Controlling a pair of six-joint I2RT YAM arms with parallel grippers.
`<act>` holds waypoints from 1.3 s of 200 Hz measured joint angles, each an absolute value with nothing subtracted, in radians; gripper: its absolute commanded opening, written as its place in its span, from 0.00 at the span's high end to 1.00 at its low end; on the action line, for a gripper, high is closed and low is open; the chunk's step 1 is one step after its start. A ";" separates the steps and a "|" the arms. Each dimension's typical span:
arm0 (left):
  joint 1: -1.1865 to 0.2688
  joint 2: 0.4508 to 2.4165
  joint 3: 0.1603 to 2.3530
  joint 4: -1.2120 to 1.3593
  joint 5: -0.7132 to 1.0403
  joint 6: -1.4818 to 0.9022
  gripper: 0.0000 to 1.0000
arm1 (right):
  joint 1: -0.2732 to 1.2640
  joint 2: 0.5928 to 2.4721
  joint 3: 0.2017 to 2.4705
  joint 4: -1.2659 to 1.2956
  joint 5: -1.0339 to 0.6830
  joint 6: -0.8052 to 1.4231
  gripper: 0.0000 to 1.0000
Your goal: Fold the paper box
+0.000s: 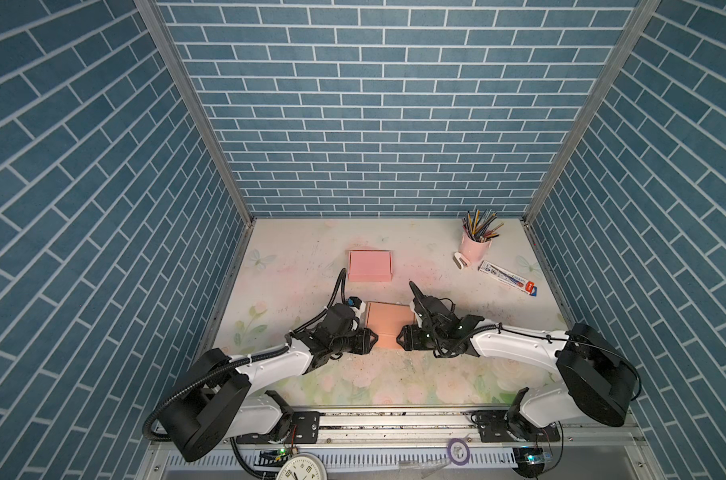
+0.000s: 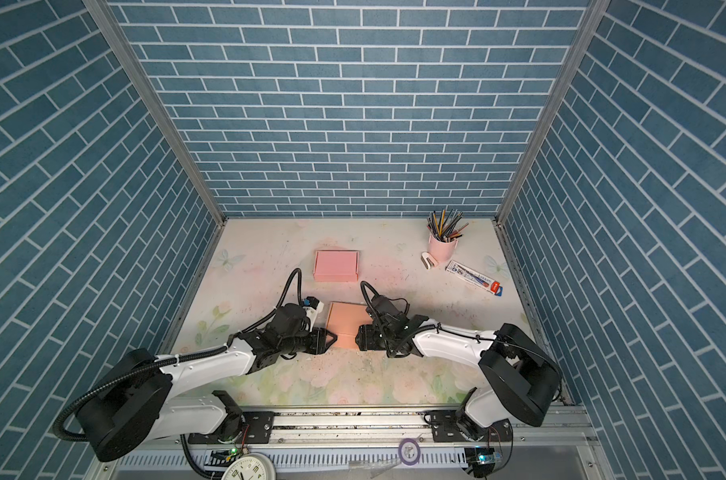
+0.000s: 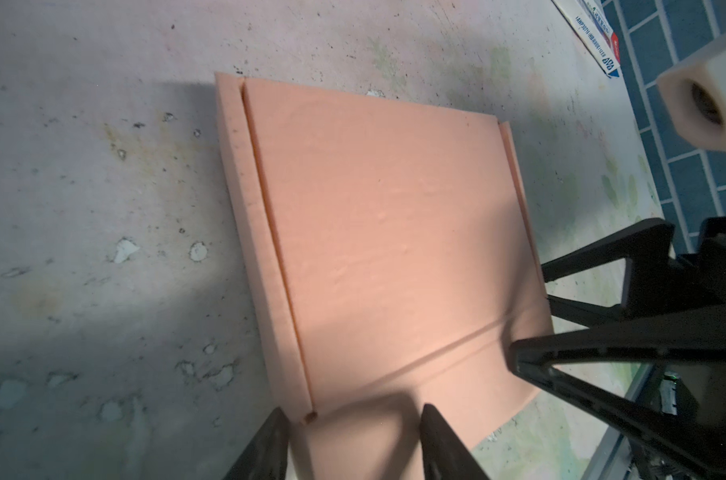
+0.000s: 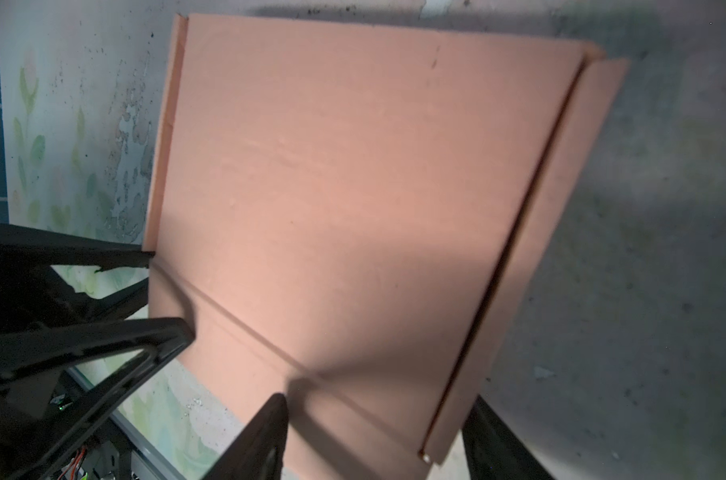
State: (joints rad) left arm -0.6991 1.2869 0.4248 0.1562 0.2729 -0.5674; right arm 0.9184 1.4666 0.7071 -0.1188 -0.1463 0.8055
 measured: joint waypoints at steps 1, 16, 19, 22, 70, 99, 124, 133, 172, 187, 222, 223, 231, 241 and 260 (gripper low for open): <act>-0.699 1.287 0.425 0.156 0.273 -0.567 0.50 | 0.918 1.467 0.707 -0.118 -0.146 0.805 0.34; -0.699 1.289 0.422 0.163 0.268 -0.567 0.50 | 0.918 1.473 0.707 -0.118 -0.146 0.805 0.34; -0.699 1.290 0.421 0.164 0.266 -0.566 0.50 | 0.918 1.475 0.707 -0.118 -0.147 0.805 0.34; -0.699 1.290 0.421 0.165 0.266 -0.566 0.50 | 0.918 1.476 0.707 -0.118 -0.147 0.805 0.34; -0.701 1.303 0.404 0.202 0.254 -0.563 0.52 | 0.920 1.484 0.707 -0.115 -0.146 0.804 0.35; -0.702 1.302 0.385 0.228 0.252 -0.561 0.54 | 0.920 1.484 0.707 -0.115 -0.143 0.804 0.37; -0.703 1.301 0.375 0.235 0.246 -0.560 0.55 | 0.920 1.484 0.707 -0.115 -0.142 0.804 0.38; -0.703 1.299 0.374 0.235 0.244 -0.560 0.55 | 0.920 1.483 0.707 -0.116 -0.142 0.803 0.37; -0.703 1.269 0.374 0.234 0.234 -0.560 0.55 | 0.920 1.467 0.707 -0.133 -0.136 0.801 0.32; -0.703 1.266 0.374 0.234 0.231 -0.559 0.55 | 0.916 1.451 0.707 -0.147 -0.132 0.796 0.31; -0.703 1.266 0.374 0.234 0.229 -0.557 0.55 | 0.900 1.425 0.707 -0.161 -0.127 0.780 0.31; -0.703 1.266 0.374 0.234 0.229 -0.557 0.55 | 0.900 1.425 0.707 -0.161 -0.127 0.780 0.31; -0.703 1.266 0.374 0.234 0.229 -0.557 0.55 | 0.894 1.423 0.707 -0.165 -0.127 0.776 0.31; -0.703 1.266 0.374 0.234 0.229 -0.557 0.55 | 0.886 1.423 0.707 -0.172 -0.126 0.772 0.31; -0.703 1.266 0.374 0.234 0.229 -0.556 0.55 | 0.873 1.422 0.708 -0.188 -0.125 0.758 0.31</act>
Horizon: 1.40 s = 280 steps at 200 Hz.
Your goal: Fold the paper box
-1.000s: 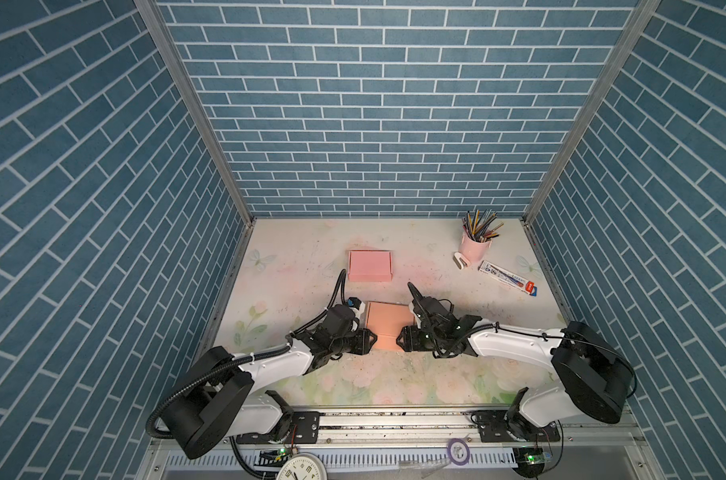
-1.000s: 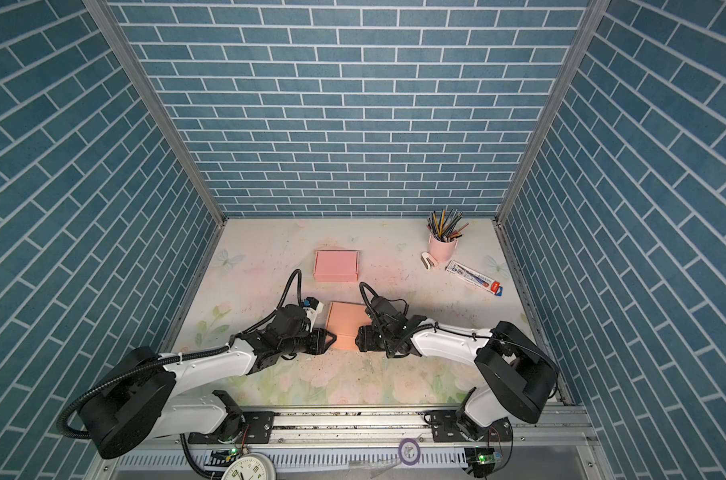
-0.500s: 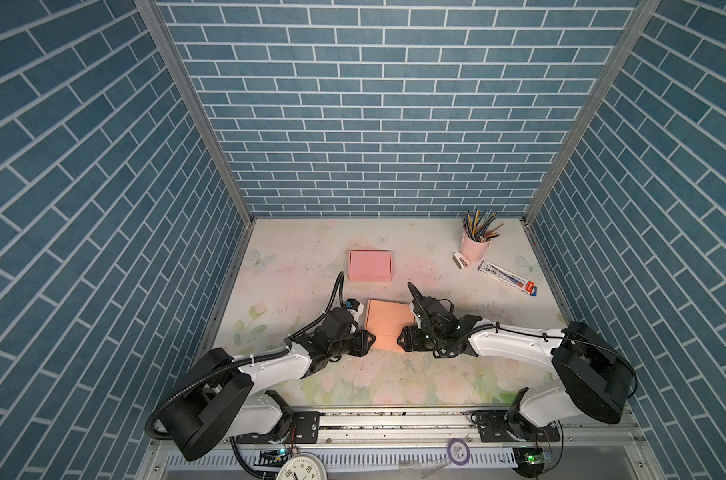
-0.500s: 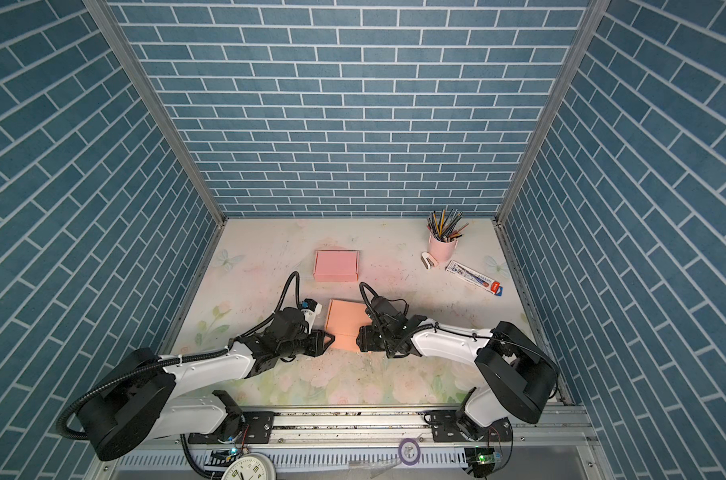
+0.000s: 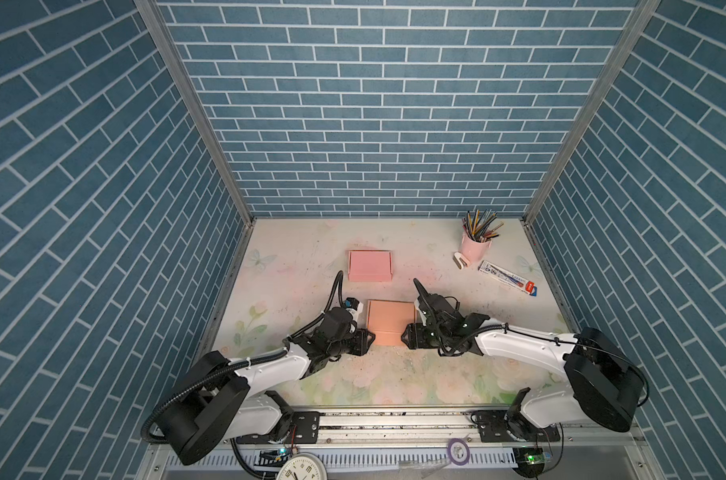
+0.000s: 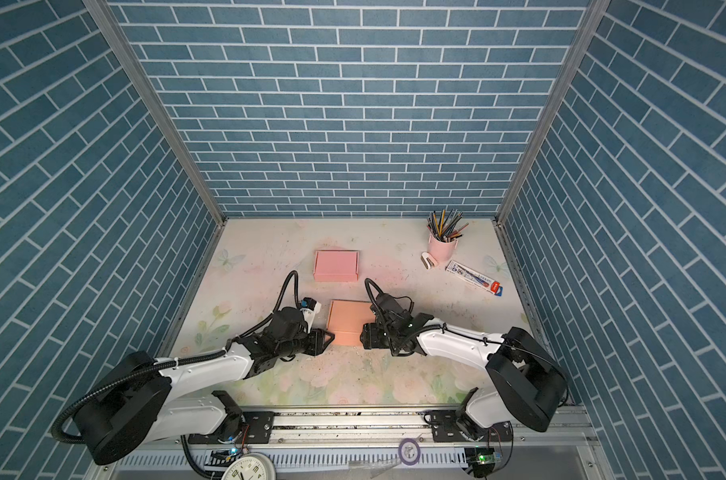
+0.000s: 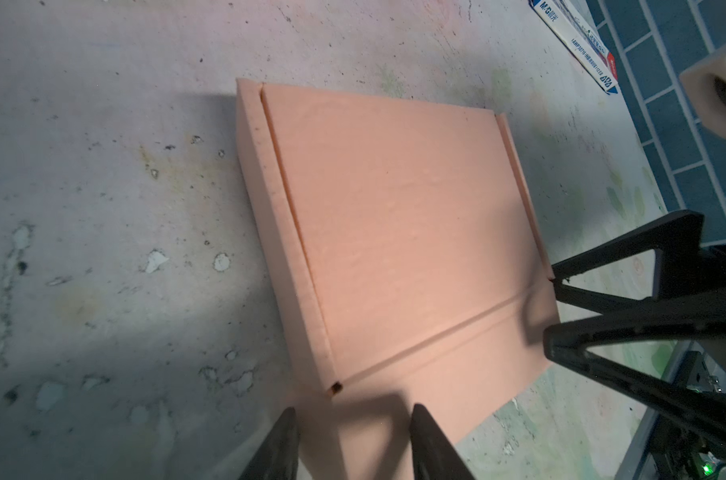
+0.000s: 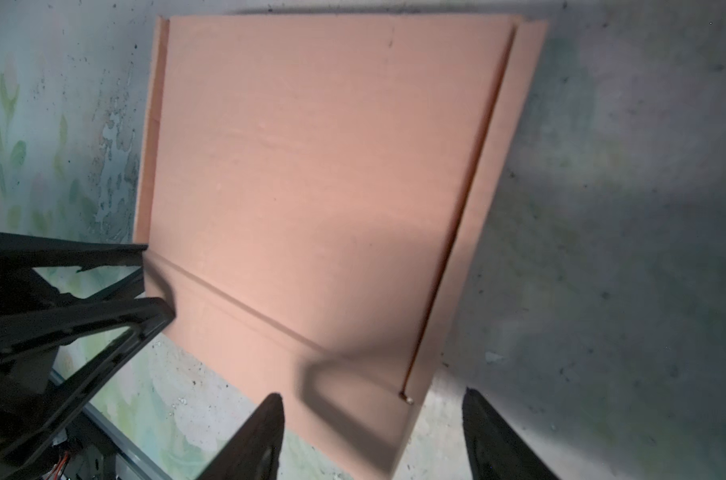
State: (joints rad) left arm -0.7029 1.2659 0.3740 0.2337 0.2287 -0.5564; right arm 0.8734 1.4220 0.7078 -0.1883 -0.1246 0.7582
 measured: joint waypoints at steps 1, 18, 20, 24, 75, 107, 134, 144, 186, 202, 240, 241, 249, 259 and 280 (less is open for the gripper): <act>-0.703 1.266 0.374 0.234 0.229 -0.556 0.55 | 0.873 1.422 0.708 -0.189 -0.125 0.758 0.31; -0.703 1.266 0.374 0.234 0.229 -0.556 0.55 | 0.863 1.414 0.708 -0.206 -0.124 0.750 0.31; -0.703 1.266 0.374 0.234 0.229 -0.556 0.55 | 0.862 1.413 0.708 -0.208 -0.123 0.750 0.31; -0.703 1.266 0.374 0.234 0.229 -0.556 0.55 | 0.858 1.410 0.708 -0.210 -0.123 0.747 0.31; -0.703 1.267 0.374 0.234 0.229 -0.548 0.55 | 0.760 1.419 0.803 -0.249 -0.123 0.652 0.31; -0.703 1.268 0.374 0.234 0.229 -0.546 0.55 | 0.711 1.491 0.907 -0.244 -0.129 0.590 0.32; -0.703 1.268 0.374 0.234 0.230 -0.545 0.55 | 0.698 1.556 0.935 -0.234 -0.142 0.556 0.32; -0.704 1.268 0.374 0.234 0.230 -0.545 0.55 | 0.696 1.576 0.936 -0.233 -0.146 0.546 0.32; -0.709 1.268 0.374 0.236 0.233 -0.545 0.56 | 0.693 1.621 0.936 -0.223 -0.173 0.541 0.34; -0.712 1.269 0.374 0.241 0.233 -0.545 0.56 | 0.693 1.623 0.936 -0.210 -0.189 0.542 0.34; -0.720 1.280 0.374 0.257 0.246 -0.545 0.59 | 0.703 1.623 0.912 -0.168 -0.216 0.546 0.35; -0.720 1.280 0.374 0.257 0.246 -0.545 0.59 | 0.703 1.623 0.911 -0.168 -0.216 0.546 0.35; -0.722 1.284 0.374 0.260 0.249 -0.545 0.59 | 0.707 1.623 0.900 -0.163 -0.218 0.552 0.35; -0.723 1.288 0.374 0.261 0.250 -0.546 0.59 | 0.717 1.622 0.885 -0.159 -0.223 0.559 0.35; -0.728 1.288 0.374 0.261 0.252 -0.546 0.58 | 0.743 1.613 0.858 -0.144 -0.228 0.585 0.35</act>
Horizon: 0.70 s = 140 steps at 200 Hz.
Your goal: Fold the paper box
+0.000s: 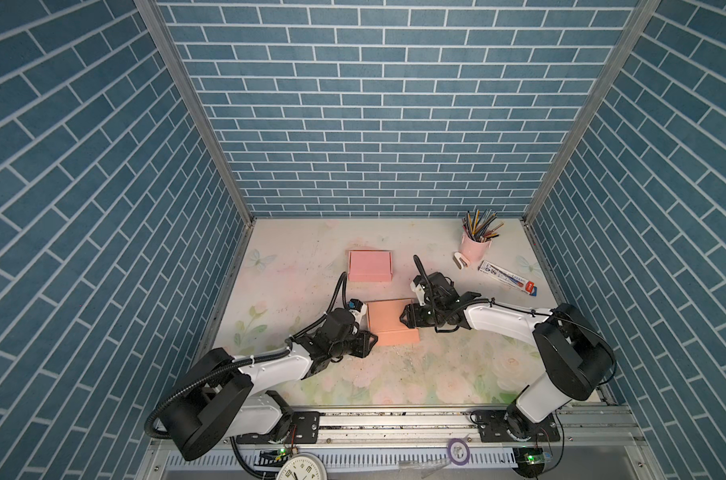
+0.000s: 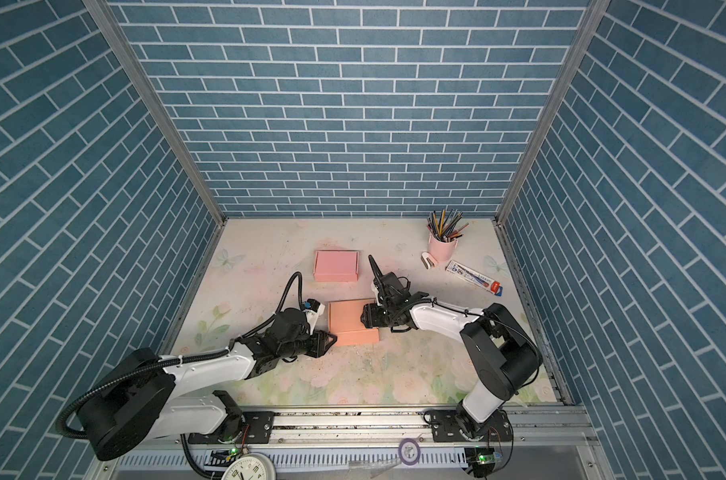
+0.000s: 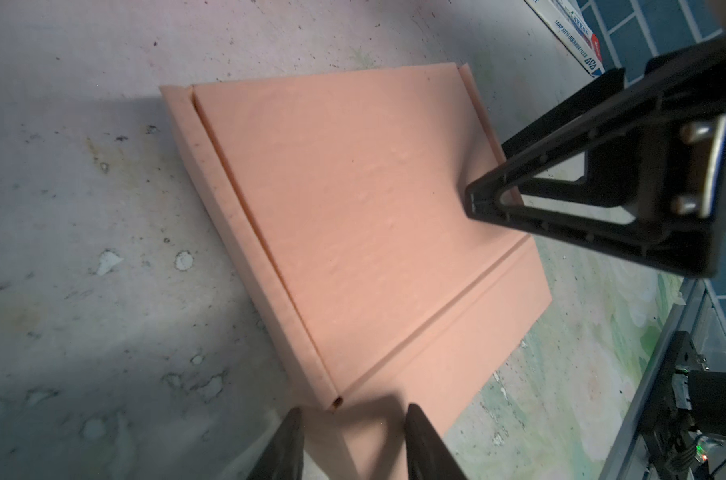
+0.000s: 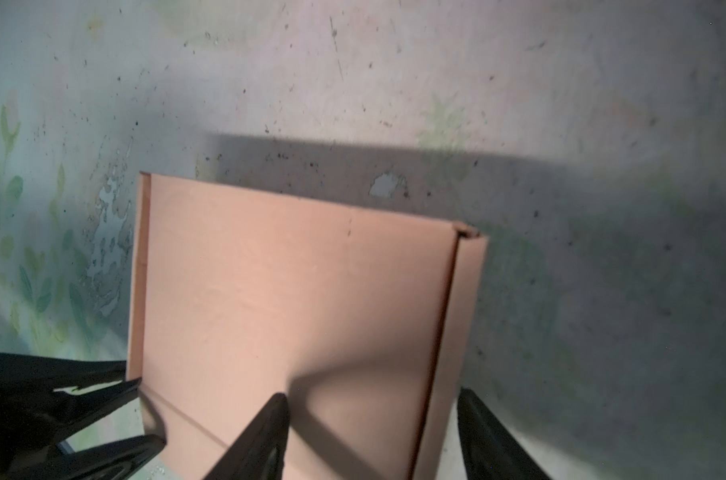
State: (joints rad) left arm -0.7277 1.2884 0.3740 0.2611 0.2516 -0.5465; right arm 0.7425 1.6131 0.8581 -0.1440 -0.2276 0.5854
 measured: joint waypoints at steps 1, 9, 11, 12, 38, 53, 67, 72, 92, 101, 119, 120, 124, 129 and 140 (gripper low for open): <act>-0.728 1.288 0.374 0.261 0.252 -0.547 0.57 | 0.744 1.612 0.856 -0.142 -0.228 0.588 0.35; -0.732 1.288 0.374 0.260 0.252 -0.550 0.56 | 0.753 1.604 0.844 -0.135 -0.228 0.599 0.35; -0.733 1.287 0.374 0.260 0.252 -0.550 0.55 | 0.755 1.600 0.841 -0.133 -0.228 0.600 0.35; -0.733 1.287 0.374 0.260 0.252 -0.551 0.55 | 0.756 1.598 0.838 -0.131 -0.228 0.602 0.35; -0.748 1.272 0.372 0.257 0.251 -0.569 0.54 | 0.774 1.558 0.791 -0.115 -0.224 0.639 0.34; -0.758 1.266 0.367 0.255 0.247 -0.577 0.54 | 0.783 1.532 0.766 -0.110 -0.221 0.659 0.35; -0.765 1.266 0.363 0.254 0.241 -0.587 0.54 | 0.793 1.515 0.748 -0.109 -0.220 0.675 0.35; -0.767 1.266 0.363 0.253 0.239 -0.589 0.54 | 0.796 1.512 0.744 -0.108 -0.218 0.677 0.35; -0.772 1.266 0.361 0.253 0.226 -0.594 0.54 | 0.805 1.503 0.732 -0.101 -0.213 0.685 0.35; -0.773 1.266 0.361 0.254 0.221 -0.595 0.55 | 0.806 1.502 0.728 -0.096 -0.212 0.686 0.35; -0.778 1.266 0.356 0.258 0.209 -0.595 0.55 | 0.807 1.501 0.721 -0.088 -0.211 0.695 0.35; -0.778 1.266 0.356 0.259 0.209 -0.595 0.55 | 0.807 1.501 0.721 -0.088 -0.211 0.695 0.35; -0.778 1.266 0.354 0.260 0.207 -0.595 0.55 | 0.808 1.499 0.720 -0.088 -0.211 0.697 0.34; -0.779 1.266 0.352 0.261 0.205 -0.594 0.55 | 0.809 1.498 0.720 -0.088 -0.210 0.701 0.35; -0.780 1.266 0.348 0.260 0.202 -0.595 0.55 | 0.812 1.488 0.717 -0.092 -0.206 0.703 0.34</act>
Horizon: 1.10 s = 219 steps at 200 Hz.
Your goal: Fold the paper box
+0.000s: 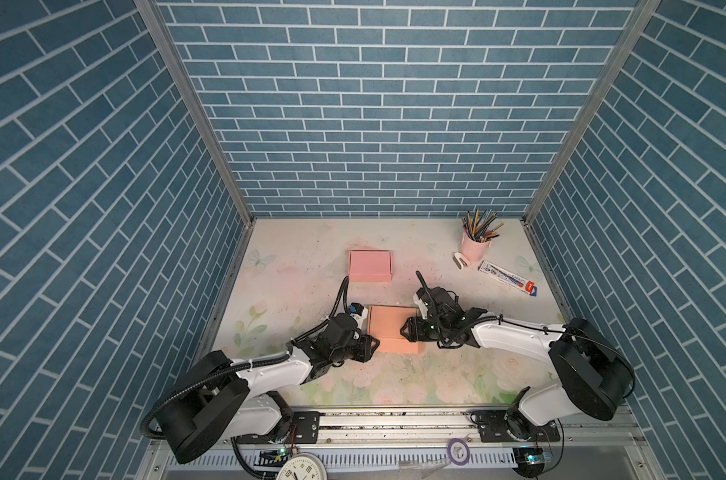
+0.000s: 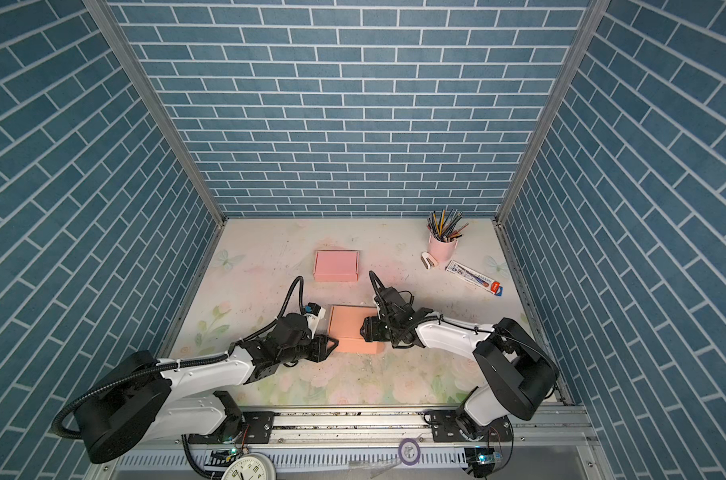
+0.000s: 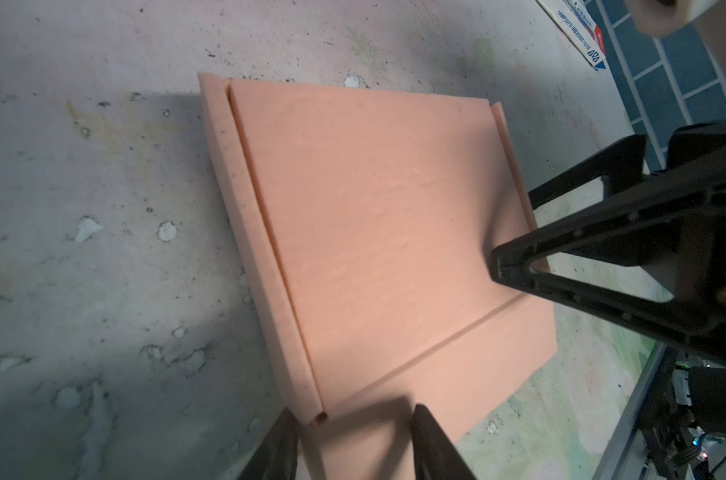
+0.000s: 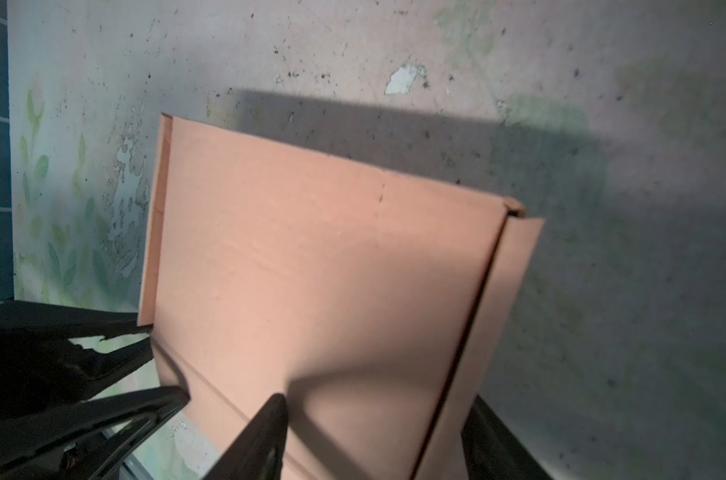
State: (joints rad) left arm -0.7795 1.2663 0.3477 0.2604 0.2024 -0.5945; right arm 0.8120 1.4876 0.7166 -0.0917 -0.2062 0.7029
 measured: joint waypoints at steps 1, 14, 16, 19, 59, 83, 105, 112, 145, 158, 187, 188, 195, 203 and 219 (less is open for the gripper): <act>-0.780 1.266 0.348 0.261 0.202 -0.594 0.56 | 0.812 1.487 0.716 -0.092 -0.206 0.703 0.34; -0.780 1.266 0.345 0.260 0.202 -0.594 0.56 | 0.817 1.465 0.708 -0.098 -0.200 0.704 0.33; -0.780 1.265 0.345 0.260 0.202 -0.594 0.56 | 0.817 1.461 0.706 -0.099 -0.199 0.704 0.33; -0.780 1.264 0.345 0.260 0.202 -0.594 0.56 | 0.818 1.453 0.702 -0.102 -0.195 0.706 0.33; -0.780 1.255 0.345 0.258 0.202 -0.590 0.56 | 0.828 1.338 0.649 -0.161 -0.149 0.733 0.32; -0.780 1.255 0.345 0.256 0.202 -0.590 0.56 | 0.847 1.297 0.636 -0.190 -0.134 0.750 0.32; -0.780 1.252 0.345 0.254 0.202 -0.590 0.56 | 0.875 1.298 0.636 -0.196 -0.135 0.764 0.33; -0.780 1.249 0.345 0.252 0.203 -0.590 0.56 | 0.882 1.302 0.636 -0.194 -0.136 0.767 0.33; -0.780 1.240 0.345 0.249 0.207 -0.591 0.56 | 0.909 1.328 0.636 -0.194 -0.137 0.783 0.33; -0.780 1.236 0.345 0.245 0.209 -0.591 0.56 | 0.916 1.333 0.636 -0.193 -0.137 0.789 0.34; -0.782 1.208 0.345 0.236 0.211 -0.593 0.56 | 0.934 1.333 0.638 -0.192 -0.138 0.793 0.35; -0.782 1.207 0.345 0.236 0.211 -0.593 0.56 | 0.935 1.333 0.638 -0.192 -0.138 0.794 0.35; -0.782 1.198 0.345 0.233 0.211 -0.594 0.56 | 0.939 1.333 0.639 -0.192 -0.138 0.799 0.35; -0.783 1.187 0.345 0.228 0.211 -0.595 0.56 | 0.945 1.333 0.640 -0.190 -0.138 0.807 0.36; -0.787 1.172 0.345 0.218 0.211 -0.596 0.56 | 0.954 1.333 0.640 -0.189 -0.137 0.812 0.38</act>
State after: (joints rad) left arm -0.7872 1.1721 0.3454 0.2180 0.2111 -0.5957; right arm 0.9539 1.3334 0.6395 -0.1886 -0.1371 0.8124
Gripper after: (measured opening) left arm 0.436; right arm 0.640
